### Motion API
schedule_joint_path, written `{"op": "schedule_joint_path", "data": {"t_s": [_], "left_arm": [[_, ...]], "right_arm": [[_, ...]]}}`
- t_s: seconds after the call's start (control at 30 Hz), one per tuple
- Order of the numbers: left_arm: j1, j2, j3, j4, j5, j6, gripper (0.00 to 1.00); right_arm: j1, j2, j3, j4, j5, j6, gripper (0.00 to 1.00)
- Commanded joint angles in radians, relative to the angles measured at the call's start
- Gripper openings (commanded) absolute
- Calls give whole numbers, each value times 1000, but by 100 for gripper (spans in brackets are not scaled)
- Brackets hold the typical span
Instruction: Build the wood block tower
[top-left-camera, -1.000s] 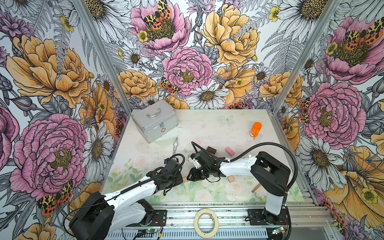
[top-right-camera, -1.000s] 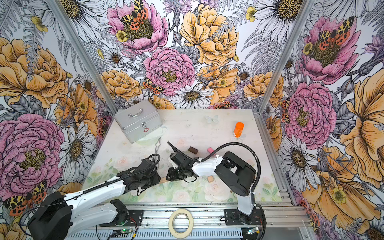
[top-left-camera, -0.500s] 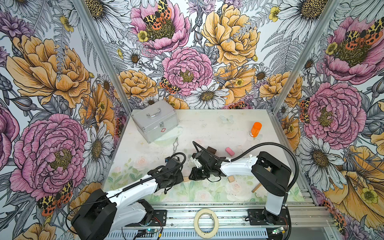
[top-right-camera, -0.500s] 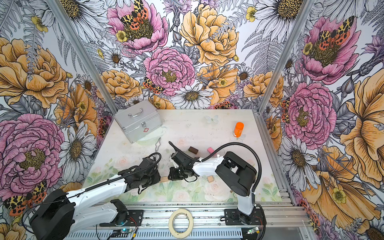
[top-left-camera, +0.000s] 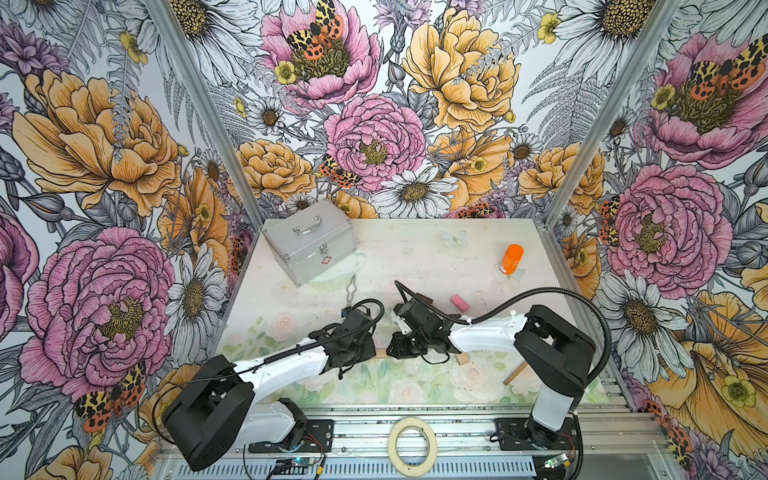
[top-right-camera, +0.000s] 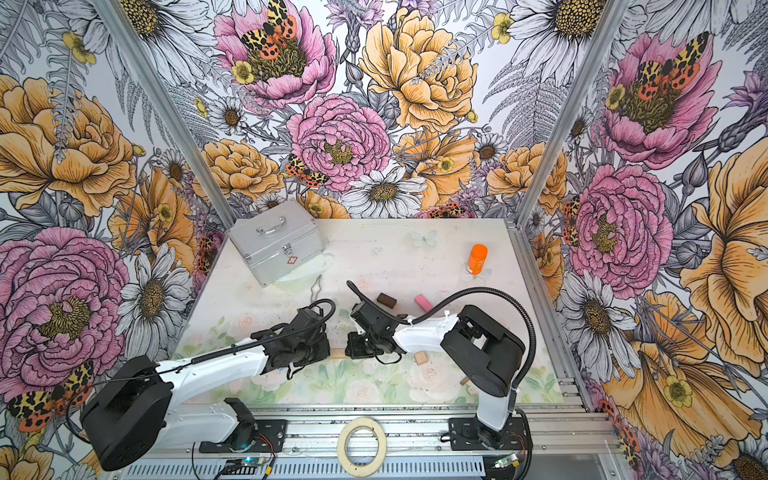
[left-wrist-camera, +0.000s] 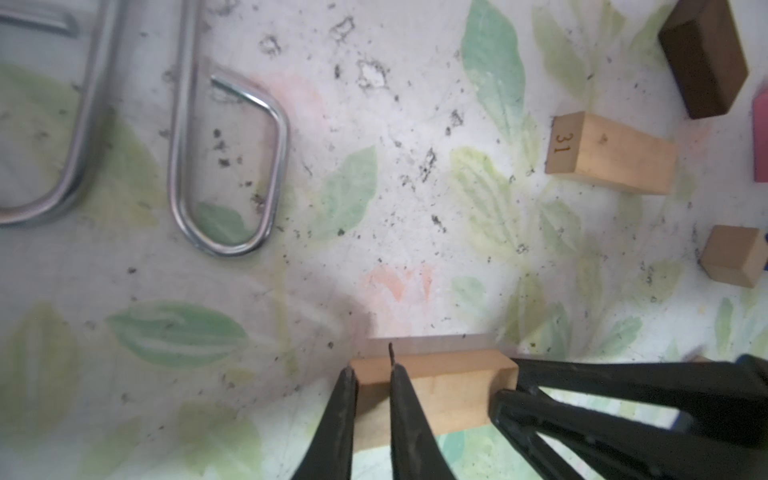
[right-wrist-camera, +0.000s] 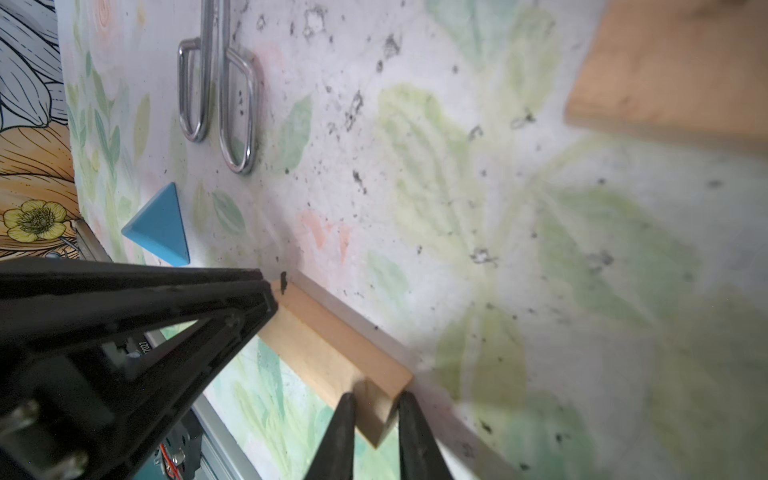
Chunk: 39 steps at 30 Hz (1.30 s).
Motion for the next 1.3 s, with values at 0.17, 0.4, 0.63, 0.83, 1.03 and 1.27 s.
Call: {"op": "schedule_joint_path", "data": {"t_s": [0.17,0.4,0.63,0.83,1.03,1.27], "left_arm": [[-45,178,101,66,152,73,17],[-53,284,191,84,201,106,16],[-58,382,264,89,242,134,16],[-59,431,298,100,268,142,15],[-58,445,328,100,273,149,15],[-58,444,327,98,268,149,15]], "right_arm": [[-18,-70,-63,56,25,21,19],[-60,-114,-105,56,42,23,19],[-106,-126,-113,56,46,13,18],[-151,-133,-110,56,47,4,18],[-187,-116,-96,52,39,-13,18],[-227,-93,-65,51,27,-34,18]]}}
